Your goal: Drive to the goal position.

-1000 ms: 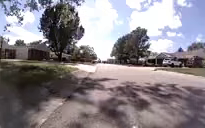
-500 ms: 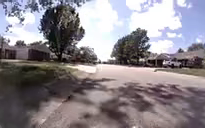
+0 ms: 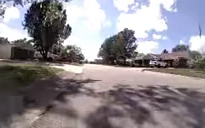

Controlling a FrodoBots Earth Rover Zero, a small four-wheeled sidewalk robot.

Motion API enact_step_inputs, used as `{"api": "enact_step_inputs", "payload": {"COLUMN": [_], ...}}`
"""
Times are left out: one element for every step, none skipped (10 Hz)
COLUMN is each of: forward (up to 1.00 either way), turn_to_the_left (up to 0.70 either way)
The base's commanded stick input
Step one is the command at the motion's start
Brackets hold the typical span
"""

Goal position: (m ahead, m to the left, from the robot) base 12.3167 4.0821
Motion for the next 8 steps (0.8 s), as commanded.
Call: {"api": "enact_step_inputs", "payload": {"forward": [0.85,0.85,0.85,0.85,0.85,0.85,0.85,0.85], "turn_to_the_left": [0.0,0.0,0.0,0.0,0.0,0.0,0.0,0.0]}}
